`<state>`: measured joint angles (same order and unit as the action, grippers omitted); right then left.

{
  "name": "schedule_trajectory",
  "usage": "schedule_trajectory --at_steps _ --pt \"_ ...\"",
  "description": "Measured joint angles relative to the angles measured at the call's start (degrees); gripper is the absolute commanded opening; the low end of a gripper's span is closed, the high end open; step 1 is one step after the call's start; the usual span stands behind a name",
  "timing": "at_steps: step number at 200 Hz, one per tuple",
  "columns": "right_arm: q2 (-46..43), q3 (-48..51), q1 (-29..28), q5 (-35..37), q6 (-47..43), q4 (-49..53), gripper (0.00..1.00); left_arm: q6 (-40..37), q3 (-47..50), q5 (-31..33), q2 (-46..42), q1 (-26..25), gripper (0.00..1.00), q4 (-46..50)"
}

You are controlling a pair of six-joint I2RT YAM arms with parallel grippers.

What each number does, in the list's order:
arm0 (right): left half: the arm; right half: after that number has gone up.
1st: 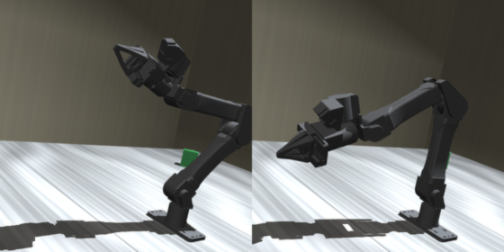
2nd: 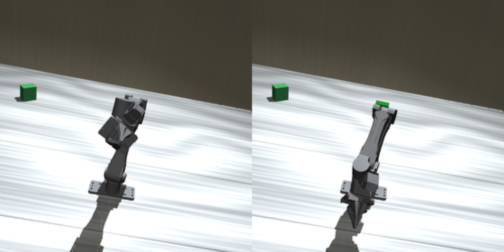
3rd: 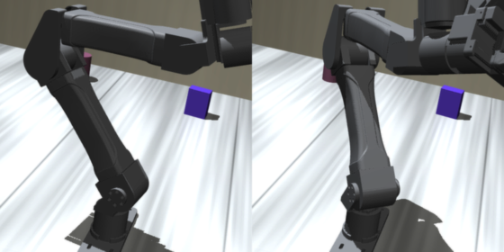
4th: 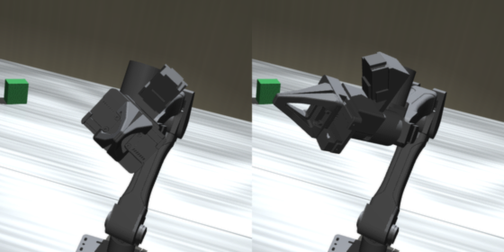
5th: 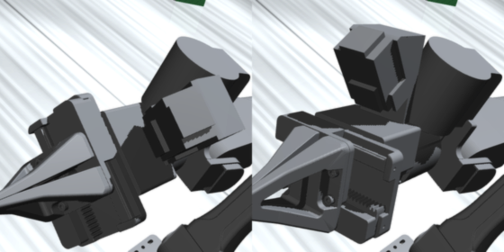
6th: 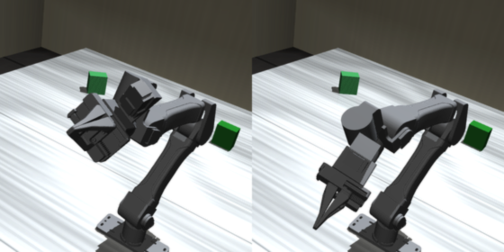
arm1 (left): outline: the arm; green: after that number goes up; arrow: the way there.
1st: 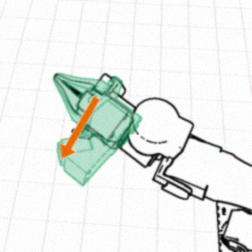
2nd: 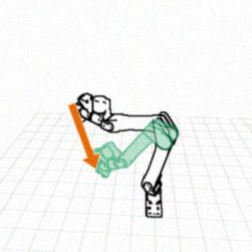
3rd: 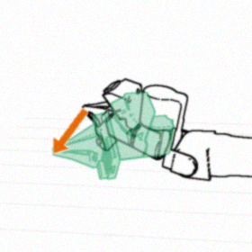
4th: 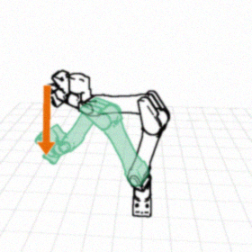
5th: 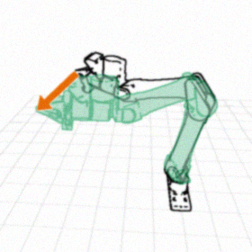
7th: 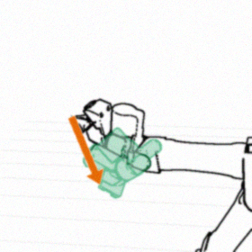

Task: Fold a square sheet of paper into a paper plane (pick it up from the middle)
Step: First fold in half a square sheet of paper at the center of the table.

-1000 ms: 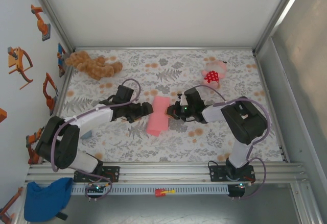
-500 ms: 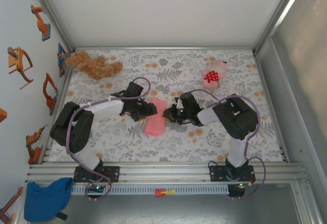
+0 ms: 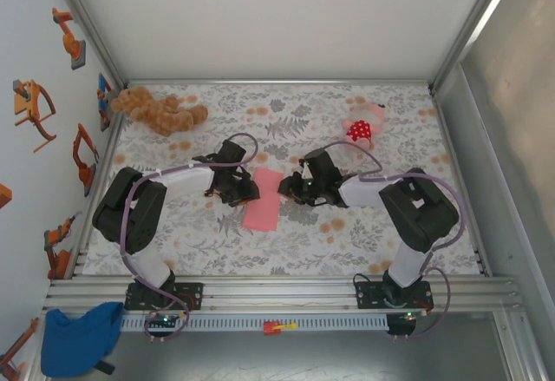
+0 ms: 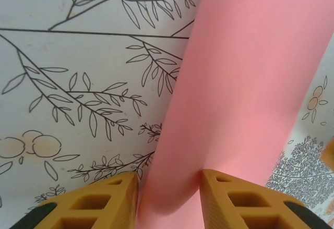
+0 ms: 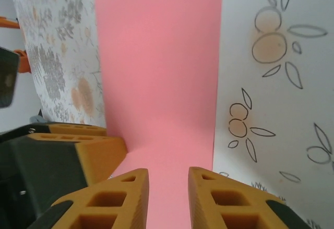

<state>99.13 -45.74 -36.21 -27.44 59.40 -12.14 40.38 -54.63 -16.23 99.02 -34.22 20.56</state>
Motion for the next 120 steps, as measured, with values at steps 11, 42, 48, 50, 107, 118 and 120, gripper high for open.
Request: schedule_trajectory --at_steps 11,42,48,50,107,118,120 --pt "-1.62 -0.57 0.00 1.36 -1.44 2.40 0.27 -0.04 0.00 -0.02 0.00 0.02 0.36 0.02" --pt "-2.97 -1.14 0.00 3.32 -4.39 6.32 0.25 -0.63 0.00 -0.90 0.00 0.28 0.35 -0.07" --pt "-2.89 -1.14 0.00 3.28 -4.81 6.80 0.24 -0.81 0.00 -1.29 0.00 0.48 0.34 -0.11" --pt "-2.84 -1.14 0.00 3.26 -4.81 6.88 0.23 -0.85 0.00 -1.40 0.00 0.50 0.34 -0.11" --pt "1.03 -5.42 -1.88 2.29 -7.61 9.07 0.18 0.09 0.11 -5.81 0.00 2.54 0.29 -2.49" --pt "1.60 -6.08 -2.14 2.23 -7.82 9.35 0.18 1.77 0.61 -6.88 0.00 2.54 0.28 -4.55" --pt "1.64 -6.16 -2.14 2.21 -7.82 9.40 0.18 2.16 0.79 -7.13 0.00 2.54 0.28 -5.05"
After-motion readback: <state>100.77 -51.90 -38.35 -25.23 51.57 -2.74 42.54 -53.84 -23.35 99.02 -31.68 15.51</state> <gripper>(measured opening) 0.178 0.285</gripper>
